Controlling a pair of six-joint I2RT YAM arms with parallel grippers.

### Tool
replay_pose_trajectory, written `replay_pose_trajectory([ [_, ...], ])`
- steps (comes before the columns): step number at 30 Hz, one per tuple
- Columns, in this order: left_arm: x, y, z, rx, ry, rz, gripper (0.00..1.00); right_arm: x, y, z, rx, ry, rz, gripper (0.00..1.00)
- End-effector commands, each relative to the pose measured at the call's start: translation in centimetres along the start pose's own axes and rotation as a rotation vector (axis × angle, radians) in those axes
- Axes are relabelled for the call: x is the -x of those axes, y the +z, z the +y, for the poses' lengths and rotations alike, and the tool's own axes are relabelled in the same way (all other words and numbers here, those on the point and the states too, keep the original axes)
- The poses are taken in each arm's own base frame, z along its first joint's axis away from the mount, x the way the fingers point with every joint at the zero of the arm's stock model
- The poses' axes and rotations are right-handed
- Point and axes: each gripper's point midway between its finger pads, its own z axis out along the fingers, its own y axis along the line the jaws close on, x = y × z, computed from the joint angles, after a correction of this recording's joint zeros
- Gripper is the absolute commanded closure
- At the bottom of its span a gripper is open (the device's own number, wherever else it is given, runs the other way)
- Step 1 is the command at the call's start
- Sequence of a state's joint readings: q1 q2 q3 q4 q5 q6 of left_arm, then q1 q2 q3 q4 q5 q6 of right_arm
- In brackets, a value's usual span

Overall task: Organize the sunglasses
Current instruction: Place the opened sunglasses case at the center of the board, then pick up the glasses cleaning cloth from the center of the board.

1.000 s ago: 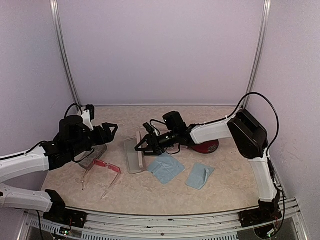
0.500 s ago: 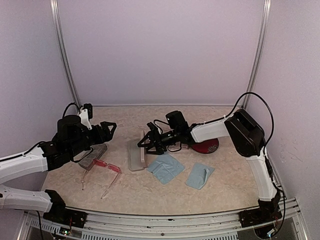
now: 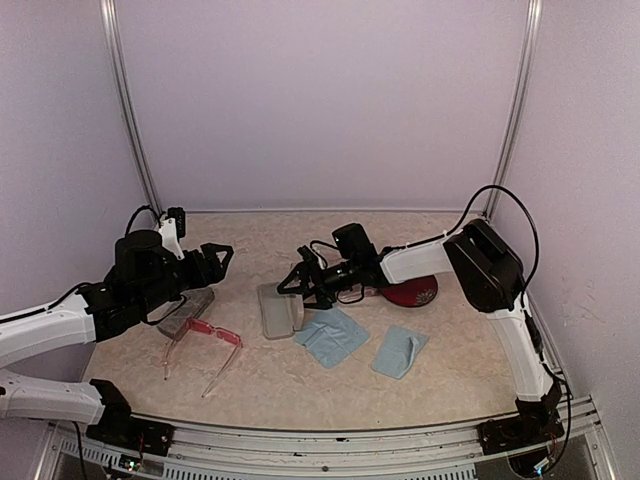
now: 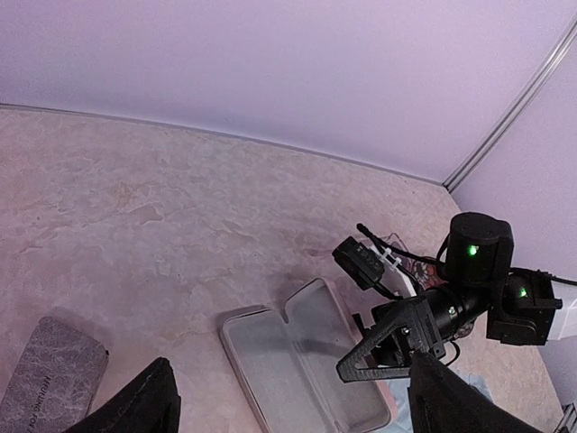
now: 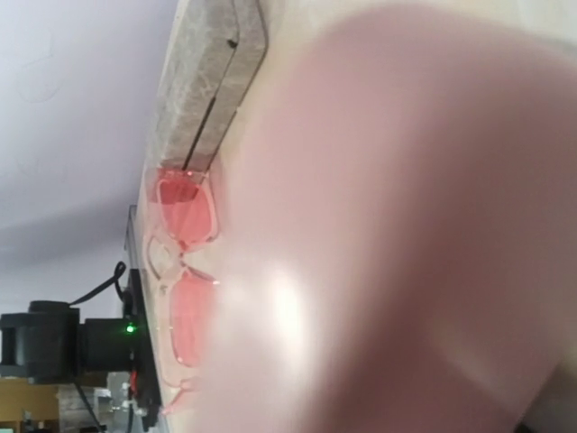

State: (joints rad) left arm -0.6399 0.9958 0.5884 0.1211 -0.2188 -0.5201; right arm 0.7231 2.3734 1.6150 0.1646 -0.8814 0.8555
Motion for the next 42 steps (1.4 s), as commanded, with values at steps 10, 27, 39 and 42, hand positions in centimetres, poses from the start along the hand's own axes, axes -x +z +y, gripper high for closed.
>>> replay_pose_trajectory([
  [10, -0.4, 0.2, 0.5, 0.012, -0.006, 0.004, 0.15, 2.6, -2.9, 2.4, -0.102, -0.137, -0.089, 0.0],
  [27, -2.9, 1.7, -1.2, -0.047, 0.048, 0.071, 0.14, -1.9, -12.5, 1.2, -0.549, -0.336, -0.164, 0.12],
  [39, -8.4, 2.4, -4.4, -0.075, 0.174, 0.146, 0.15, -10.4, -17.8, -3.6, -0.766, -0.298, -0.069, 0.24],
  [42, -10.9, 2.5, -4.9, -0.082, 0.191, 0.197, 0.16, -10.3, -16.5, -3.7, -0.707, -0.329, -0.077, 0.28],
])
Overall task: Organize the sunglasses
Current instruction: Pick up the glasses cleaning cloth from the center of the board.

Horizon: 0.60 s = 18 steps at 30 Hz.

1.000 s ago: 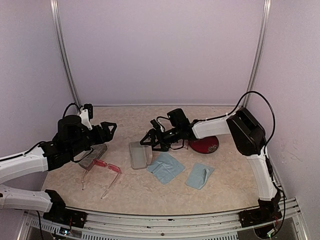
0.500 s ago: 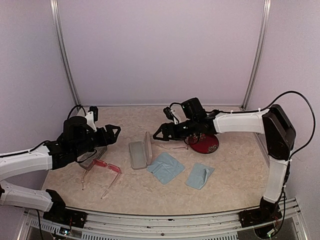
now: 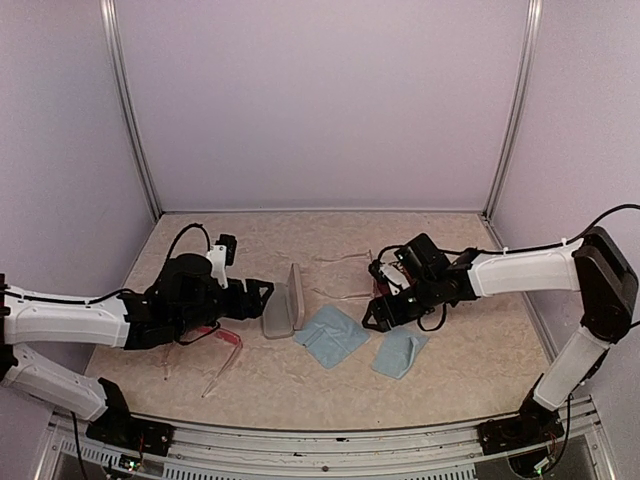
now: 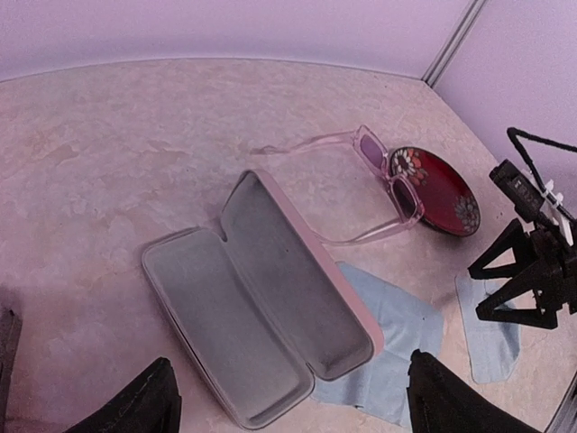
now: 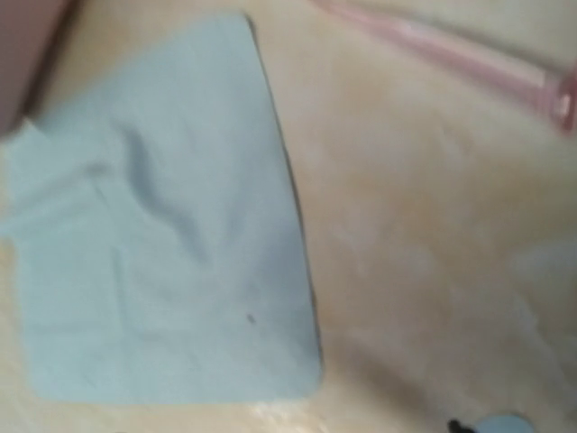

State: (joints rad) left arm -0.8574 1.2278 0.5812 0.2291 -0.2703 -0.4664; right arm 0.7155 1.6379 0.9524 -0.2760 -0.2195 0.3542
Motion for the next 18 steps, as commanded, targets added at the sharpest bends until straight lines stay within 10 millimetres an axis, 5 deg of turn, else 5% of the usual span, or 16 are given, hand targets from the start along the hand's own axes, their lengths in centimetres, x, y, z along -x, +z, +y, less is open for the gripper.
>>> replay_pose_trajectory([
  [1, -2.9, 0.4, -0.8, 0.002, 0.033, 0.037, 0.16, 0.2, 1.0, 0.1, 0.028, -0.042, -0.034, 0.29],
  [9, -5.1, -0.3, -1.9, 0.002, 0.022, 0.044, 0.16, 0.0, 4.5, -0.3, 0.011, -0.067, 0.027, 0.42],
  [18, -6.3, -1.4, -2.6, 0.012, 0.033, 0.042, 0.16, -1.9, 5.6, 0.8, -0.022, -0.121, 0.077, 0.54],
])
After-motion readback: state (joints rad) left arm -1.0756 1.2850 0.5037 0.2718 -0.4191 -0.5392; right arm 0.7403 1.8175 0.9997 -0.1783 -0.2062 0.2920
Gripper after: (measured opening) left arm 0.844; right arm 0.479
